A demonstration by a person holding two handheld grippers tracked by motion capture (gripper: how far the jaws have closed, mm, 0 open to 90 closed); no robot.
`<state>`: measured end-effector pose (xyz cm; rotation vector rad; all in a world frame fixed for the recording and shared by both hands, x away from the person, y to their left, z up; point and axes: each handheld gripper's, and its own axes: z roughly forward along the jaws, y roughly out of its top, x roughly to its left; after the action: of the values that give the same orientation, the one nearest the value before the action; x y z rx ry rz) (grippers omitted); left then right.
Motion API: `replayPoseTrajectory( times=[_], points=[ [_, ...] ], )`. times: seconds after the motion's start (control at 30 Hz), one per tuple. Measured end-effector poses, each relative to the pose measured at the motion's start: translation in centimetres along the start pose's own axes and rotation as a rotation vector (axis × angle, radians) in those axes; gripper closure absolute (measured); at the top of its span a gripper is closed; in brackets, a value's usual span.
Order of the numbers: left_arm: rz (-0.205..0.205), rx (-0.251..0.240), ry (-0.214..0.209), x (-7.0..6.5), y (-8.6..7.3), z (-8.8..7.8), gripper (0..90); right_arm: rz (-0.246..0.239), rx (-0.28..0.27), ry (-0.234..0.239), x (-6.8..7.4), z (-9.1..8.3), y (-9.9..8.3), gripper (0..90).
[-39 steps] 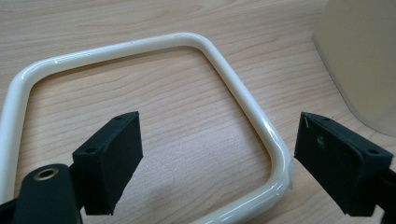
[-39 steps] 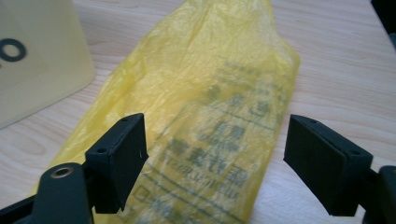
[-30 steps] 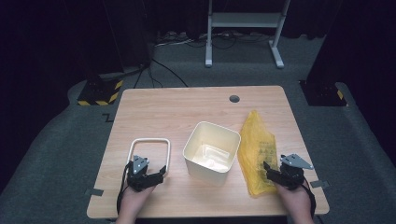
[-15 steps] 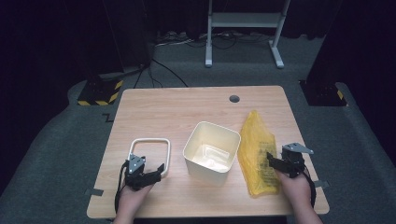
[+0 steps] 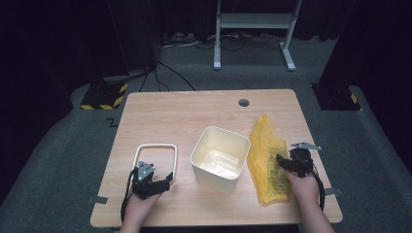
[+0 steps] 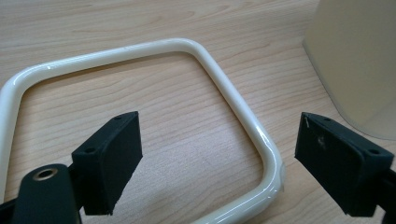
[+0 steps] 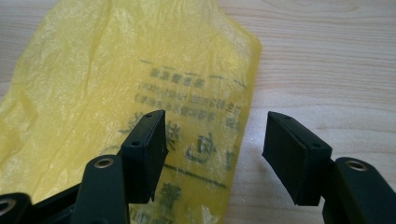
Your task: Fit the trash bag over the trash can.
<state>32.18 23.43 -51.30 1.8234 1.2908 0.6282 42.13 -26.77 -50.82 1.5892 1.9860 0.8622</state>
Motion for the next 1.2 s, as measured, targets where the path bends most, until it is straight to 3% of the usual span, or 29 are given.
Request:
replayPoseTrajectory(
  times=[0.13, 0.4, 0.7, 0.77, 0.93, 1.2],
  points=[
    [-0.004, -0.003, 0.003, 0.1, 0.0, -0.1, 14.7, -0.022, 0.016, -0.037, 0.4, 0.5, -0.2, 38.3],
    [0.01, 0.0, 0.004, -0.2, 0.0, -0.1, 14.8, -0.028, 0.029, -0.038, 0.3, 0.8, 0.0, 40.9],
    [0.02, 0.004, 0.001, -0.3, 0.0, -0.1, 14.9, -0.07, 0.035, -0.033, 1.4, 0.7, 0.2, 79.9],
    [0.024, 0.001, 0.002, -0.4, 0.0, -0.1, 14.9, -0.088, 0.023, -0.038, 1.7, 0.7, 0.0, 88.3],
    [0.021, 0.011, -0.007, -0.5, -0.1, 0.2, 15.0, -0.085, -0.009, -0.032, 1.5, 0.6, -0.4, 89.9],
    [0.001, -0.035, -0.02, -0.3, 0.1, -0.3, 15.4, -0.04, -0.179, -0.056, 1.3, -1.9, -1.0, 89.8]
  ],
)
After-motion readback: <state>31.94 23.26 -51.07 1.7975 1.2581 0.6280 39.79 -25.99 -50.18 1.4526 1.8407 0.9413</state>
